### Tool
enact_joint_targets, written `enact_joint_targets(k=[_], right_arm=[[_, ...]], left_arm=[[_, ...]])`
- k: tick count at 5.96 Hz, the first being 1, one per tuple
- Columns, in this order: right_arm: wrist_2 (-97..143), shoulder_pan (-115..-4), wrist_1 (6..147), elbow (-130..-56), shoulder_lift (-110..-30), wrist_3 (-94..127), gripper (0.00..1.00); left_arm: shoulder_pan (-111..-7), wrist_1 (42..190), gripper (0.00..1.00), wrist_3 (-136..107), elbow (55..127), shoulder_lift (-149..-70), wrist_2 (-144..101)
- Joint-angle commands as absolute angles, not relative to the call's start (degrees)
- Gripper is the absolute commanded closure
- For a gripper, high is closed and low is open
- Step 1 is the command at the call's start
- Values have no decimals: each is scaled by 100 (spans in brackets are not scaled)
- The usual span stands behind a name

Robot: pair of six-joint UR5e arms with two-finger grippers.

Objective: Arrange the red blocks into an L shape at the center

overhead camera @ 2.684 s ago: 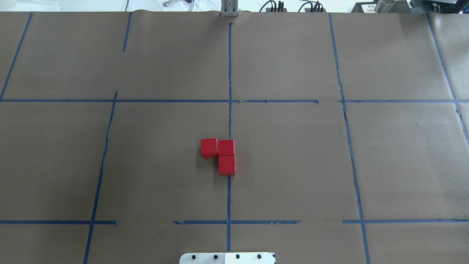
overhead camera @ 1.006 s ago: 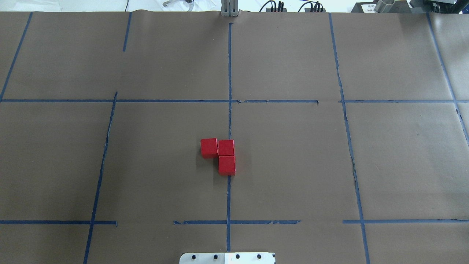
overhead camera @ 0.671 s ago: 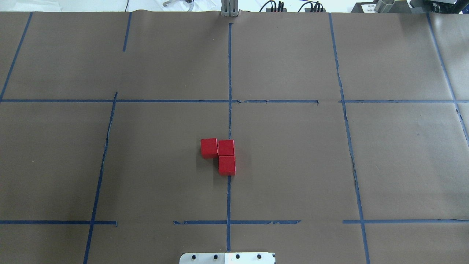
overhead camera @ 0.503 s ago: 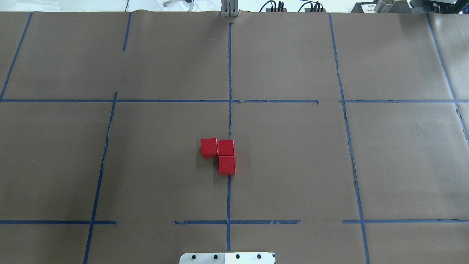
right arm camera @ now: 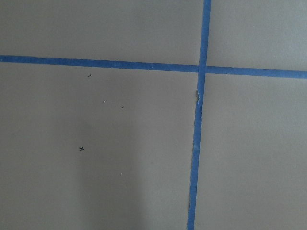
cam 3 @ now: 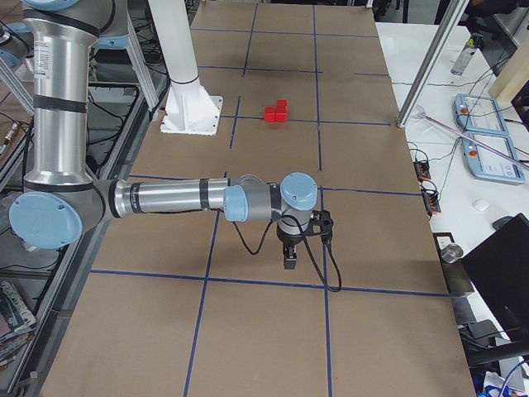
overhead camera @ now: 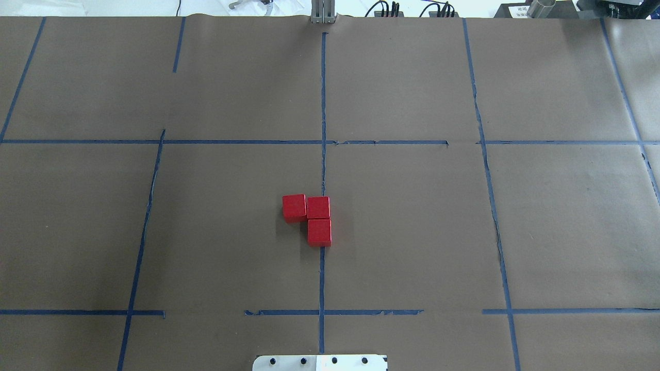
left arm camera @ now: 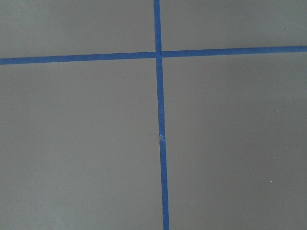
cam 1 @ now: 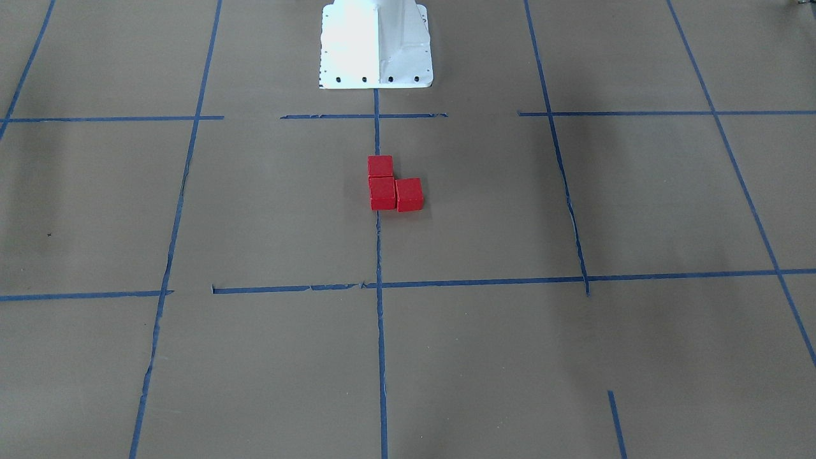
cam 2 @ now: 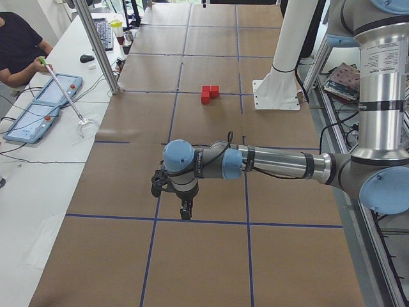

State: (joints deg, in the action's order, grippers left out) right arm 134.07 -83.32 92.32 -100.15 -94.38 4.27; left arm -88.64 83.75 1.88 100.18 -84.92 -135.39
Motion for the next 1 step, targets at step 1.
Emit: enact_joint_targets(k=[1], right_arm=[[13412, -8341, 9264, -10011, -9431, 369, 0]], left_arm=[[-8868, 8324, 0, 176, 10054, -8552, -13544]])
